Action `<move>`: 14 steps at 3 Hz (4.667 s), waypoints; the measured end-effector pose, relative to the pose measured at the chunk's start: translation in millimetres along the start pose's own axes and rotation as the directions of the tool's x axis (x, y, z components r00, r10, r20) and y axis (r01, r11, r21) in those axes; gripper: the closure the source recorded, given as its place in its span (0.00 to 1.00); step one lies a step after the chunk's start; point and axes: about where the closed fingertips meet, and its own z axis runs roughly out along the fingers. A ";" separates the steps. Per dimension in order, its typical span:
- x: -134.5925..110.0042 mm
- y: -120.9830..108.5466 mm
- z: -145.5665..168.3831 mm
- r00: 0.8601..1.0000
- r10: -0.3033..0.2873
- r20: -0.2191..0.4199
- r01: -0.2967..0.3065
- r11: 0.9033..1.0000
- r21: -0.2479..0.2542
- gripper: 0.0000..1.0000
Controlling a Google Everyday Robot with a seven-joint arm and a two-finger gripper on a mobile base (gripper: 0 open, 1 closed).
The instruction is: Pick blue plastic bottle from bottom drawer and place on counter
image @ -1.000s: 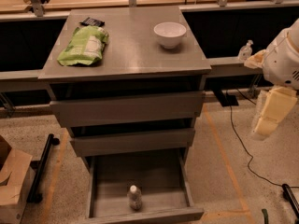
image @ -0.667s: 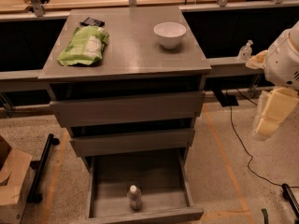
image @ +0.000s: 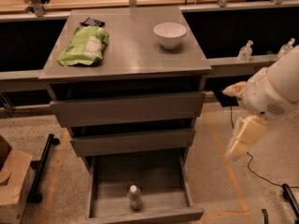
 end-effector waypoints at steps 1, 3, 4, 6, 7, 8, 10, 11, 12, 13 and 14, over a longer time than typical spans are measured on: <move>2.7 -6.4 46.6 0.994 0.019 0.104 -0.021 1.000 0.018 0.00; -2.3 -20.9 48.5 0.992 0.017 0.126 -0.027 0.997 0.073 0.00; -0.3 -15.3 82.4 0.981 0.041 0.187 -0.052 0.997 0.054 0.00; 12.8 -19.0 208.5 0.956 0.096 0.279 -0.099 0.995 -0.001 0.00; 16.2 -21.9 218.8 0.952 0.109 0.286 -0.114 0.994 0.000 0.00; 24.6 -12.1 234.0 0.936 0.141 0.321 -0.141 0.990 -0.023 0.00; 33.5 -2.9 316.0 0.943 0.135 0.305 -0.127 0.991 -0.043 0.00; 38.6 -1.9 367.6 0.948 0.135 0.289 -0.122 0.991 -0.063 0.00; 38.7 0.5 376.6 0.948 0.138 0.287 -0.123 0.990 -0.072 0.00; 38.5 2.3 383.4 0.957 0.128 0.259 -0.111 0.991 -0.081 0.00; 48.4 -6.3 413.1 0.956 0.120 0.269 -0.109 0.992 -0.056 0.00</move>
Offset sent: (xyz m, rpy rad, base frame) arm 0.0122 0.0130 -0.0390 0.0912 -0.0275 -0.0132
